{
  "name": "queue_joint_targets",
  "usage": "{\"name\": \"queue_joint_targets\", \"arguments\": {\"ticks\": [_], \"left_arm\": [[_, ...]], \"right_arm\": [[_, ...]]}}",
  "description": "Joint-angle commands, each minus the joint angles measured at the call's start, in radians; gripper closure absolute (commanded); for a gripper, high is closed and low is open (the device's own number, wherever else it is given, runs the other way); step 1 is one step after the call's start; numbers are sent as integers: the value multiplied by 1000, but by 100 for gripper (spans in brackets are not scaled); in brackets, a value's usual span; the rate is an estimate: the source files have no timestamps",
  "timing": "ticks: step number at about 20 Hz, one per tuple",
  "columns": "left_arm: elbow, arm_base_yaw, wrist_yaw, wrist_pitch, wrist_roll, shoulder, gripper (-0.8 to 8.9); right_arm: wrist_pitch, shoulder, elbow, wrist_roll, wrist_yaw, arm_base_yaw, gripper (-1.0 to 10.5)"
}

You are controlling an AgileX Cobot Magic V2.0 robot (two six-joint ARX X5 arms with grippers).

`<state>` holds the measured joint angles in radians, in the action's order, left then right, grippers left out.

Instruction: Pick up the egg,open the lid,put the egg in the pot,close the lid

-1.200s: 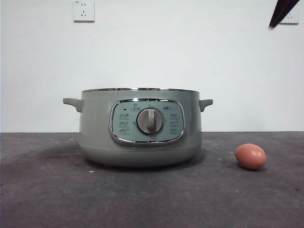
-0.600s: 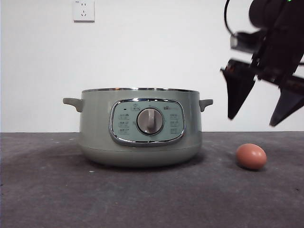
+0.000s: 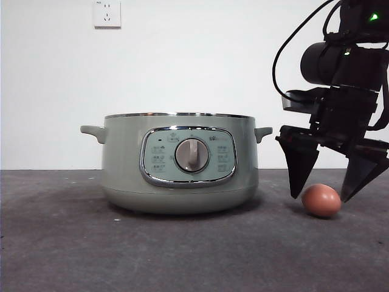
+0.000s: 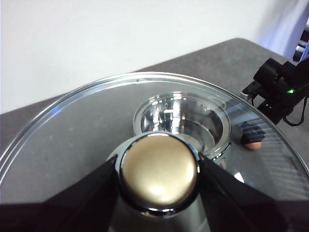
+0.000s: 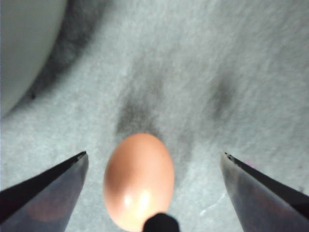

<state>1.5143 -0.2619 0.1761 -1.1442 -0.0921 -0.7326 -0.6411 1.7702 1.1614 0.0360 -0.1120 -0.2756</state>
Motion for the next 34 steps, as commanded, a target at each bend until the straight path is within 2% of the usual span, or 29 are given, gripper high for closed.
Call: {"name": "queue_joint_targets", "arguments": {"ticks": [1,2,5,7,11,17,25,29,34], "left_arm": [[8,2,6,45,10,5,821],[8,2,6,46,10,5,821],[8,2,6,45,10,5,821],[8,2,6,45,10,5,821],[8,2,6,44,10,5,822],[8,2,6,43,9,5,822],[8,2,6,44,0,4,821],[8,2,7,43,-6,3,821],[7,2,7,29,-10,2,822]], "right_arm": [[-22,25,1,-18,2,-20,483],[-26,29,1,-17,14,-27,485],[-11,33,1,-30,27,-37,699],[-12,33,1,-39,27,-39,743],[-21,33,1,-43,26,-39,965],[-68,-17,2,-39,23,-39,959],[-125,-314,26,-43,23,-47,959],[-120,-365,150,-43,23,-106,959],[-92,-256,379,-43,23,-207,959]]}}
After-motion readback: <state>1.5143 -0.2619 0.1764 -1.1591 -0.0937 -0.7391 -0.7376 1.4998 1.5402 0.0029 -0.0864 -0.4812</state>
